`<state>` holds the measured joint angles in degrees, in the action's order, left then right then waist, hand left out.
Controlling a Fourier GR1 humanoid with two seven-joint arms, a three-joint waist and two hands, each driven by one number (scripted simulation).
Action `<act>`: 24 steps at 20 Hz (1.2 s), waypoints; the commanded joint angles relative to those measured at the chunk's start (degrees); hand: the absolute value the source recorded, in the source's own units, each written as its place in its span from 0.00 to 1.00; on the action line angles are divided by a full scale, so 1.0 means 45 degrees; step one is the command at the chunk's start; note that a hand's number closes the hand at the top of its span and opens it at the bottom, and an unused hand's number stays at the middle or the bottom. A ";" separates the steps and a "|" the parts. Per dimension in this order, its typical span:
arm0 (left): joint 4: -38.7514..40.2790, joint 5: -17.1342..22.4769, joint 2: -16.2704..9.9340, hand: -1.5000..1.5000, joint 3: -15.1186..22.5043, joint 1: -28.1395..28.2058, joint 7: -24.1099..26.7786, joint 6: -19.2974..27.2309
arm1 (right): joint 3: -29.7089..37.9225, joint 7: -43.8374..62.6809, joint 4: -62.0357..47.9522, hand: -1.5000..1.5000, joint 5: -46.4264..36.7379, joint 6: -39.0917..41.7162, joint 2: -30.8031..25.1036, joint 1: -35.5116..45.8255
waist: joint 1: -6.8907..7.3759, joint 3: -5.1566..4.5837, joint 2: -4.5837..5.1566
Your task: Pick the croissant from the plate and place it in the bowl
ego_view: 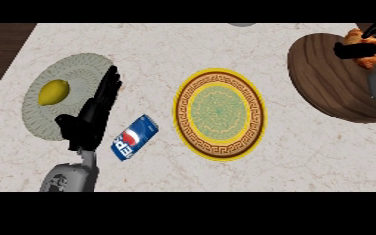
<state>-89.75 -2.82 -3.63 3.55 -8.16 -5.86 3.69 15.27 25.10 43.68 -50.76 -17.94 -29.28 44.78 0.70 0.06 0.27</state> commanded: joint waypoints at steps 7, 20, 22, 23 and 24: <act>0.0084 -0.0008 0.0030 0.50 -0.0157 -0.0045 0.0008 0.0012 | 0.1791 -0.4280 -0.1470 0.00 0.3202 0.0695 0.0227 -0.0588 | 0.0017 0.0003 -0.0002; 0.0034 -0.0138 0.0169 0.50 -0.0296 -0.0581 -0.0509 0.0255 | 0.3150 -0.4248 0.2130 0.00 0.5669 -0.0427 0.0608 -0.1282 | -0.0277 -0.0016 -0.0109; -0.0042 -0.0042 0.0061 0.50 -0.0446 -0.0179 -0.0285 0.0194 | 0.3448 -0.4419 0.3619 0.00 0.6568 0.0456 0.0595 -0.2538 | -0.0387 -0.0019 -0.0149; -0.0302 0.0247 -0.0139 0.50 -0.0445 0.0136 -0.0209 -0.0276 | 0.3938 -0.4850 0.3108 0.00 0.7045 0.0754 0.0012 -0.2499 | -0.0265 -0.0013 -0.0109; 0.0048 0.0106 -0.0229 0.50 -0.0518 0.0473 0.0395 -0.0285 | 0.3482 -0.3578 0.4678 0.00 0.6976 0.0835 0.0554 -0.2817 | -0.0331 -0.0024 -0.0139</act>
<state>-89.68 -2.84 -3.51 2.13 -7.56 -5.60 3.56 30.11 4.86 55.76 -23.42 -17.36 -27.28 36.21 -0.49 -0.01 -0.23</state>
